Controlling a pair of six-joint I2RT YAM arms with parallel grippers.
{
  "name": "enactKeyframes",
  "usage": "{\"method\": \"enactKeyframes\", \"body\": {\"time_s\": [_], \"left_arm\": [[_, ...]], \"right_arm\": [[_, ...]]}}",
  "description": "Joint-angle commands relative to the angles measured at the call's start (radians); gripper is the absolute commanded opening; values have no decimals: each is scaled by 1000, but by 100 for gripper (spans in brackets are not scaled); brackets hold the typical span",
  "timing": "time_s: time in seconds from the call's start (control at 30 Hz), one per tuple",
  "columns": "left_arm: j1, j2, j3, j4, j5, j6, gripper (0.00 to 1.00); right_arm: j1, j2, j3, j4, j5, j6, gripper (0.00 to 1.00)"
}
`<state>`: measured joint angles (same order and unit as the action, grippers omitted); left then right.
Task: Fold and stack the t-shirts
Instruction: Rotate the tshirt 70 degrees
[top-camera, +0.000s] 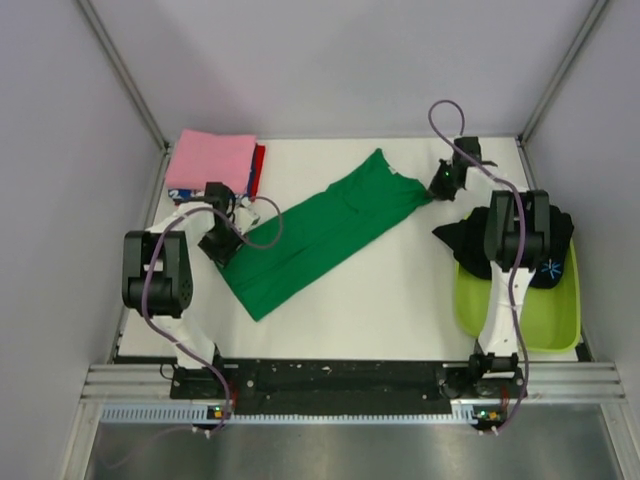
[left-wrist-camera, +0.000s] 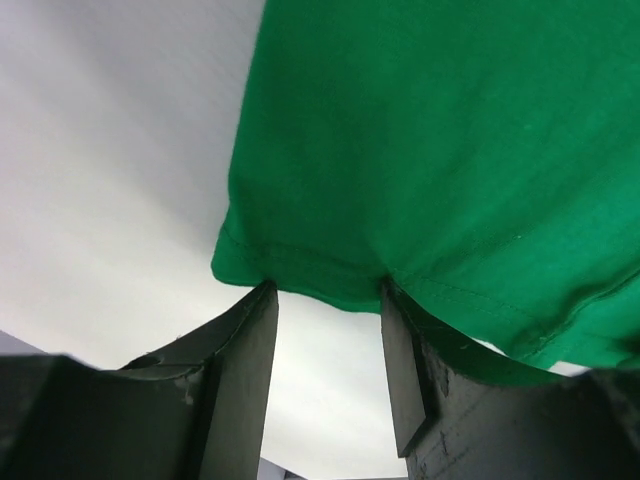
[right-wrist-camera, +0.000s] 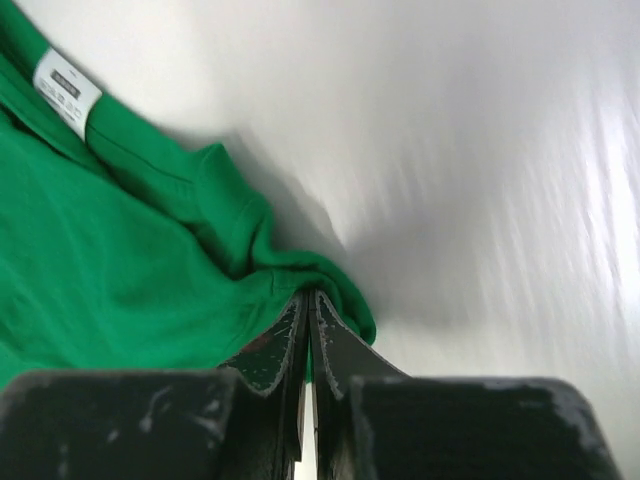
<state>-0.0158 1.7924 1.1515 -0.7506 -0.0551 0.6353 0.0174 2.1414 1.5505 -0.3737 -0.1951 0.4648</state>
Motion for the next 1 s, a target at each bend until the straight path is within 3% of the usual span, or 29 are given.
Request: {"method": "enactKeyframes", "body": {"time_s": [0.0, 0.27, 0.37, 0.47, 0.53, 0.63, 0.83, 0.9, 0.97], "left_arm": [[-25, -30, -113, 62, 10, 24, 50], [-308, -237, -390, -48, 246, 79, 50], [-361, -367, -404, -186, 417, 119, 50], [-377, -519, -375, -323, 527, 206, 51], [-375, -606, -340, -381, 532, 263, 53], [-365, -680, -303, -385, 485, 314, 56], [-273, -654, -302, -244, 429, 423, 60], [-199, -637, -293, -228, 466, 513, 61], [-135, -610, -285, -252, 514, 663, 62]], "right_arm": [[12, 199, 225, -77, -85, 18, 2], [13, 414, 696, -61, -112, 95, 1], [13, 378, 755, -41, -95, 42, 14], [16, 274, 726, -22, -171, -85, 36], [32, 160, 639, -13, -226, -188, 49], [78, -97, 351, 100, -292, -348, 66], [283, -659, -507, 664, -535, -725, 74], [381, -795, -678, 700, -607, -866, 78], [502, -886, -769, 610, -618, -1000, 78]]}}
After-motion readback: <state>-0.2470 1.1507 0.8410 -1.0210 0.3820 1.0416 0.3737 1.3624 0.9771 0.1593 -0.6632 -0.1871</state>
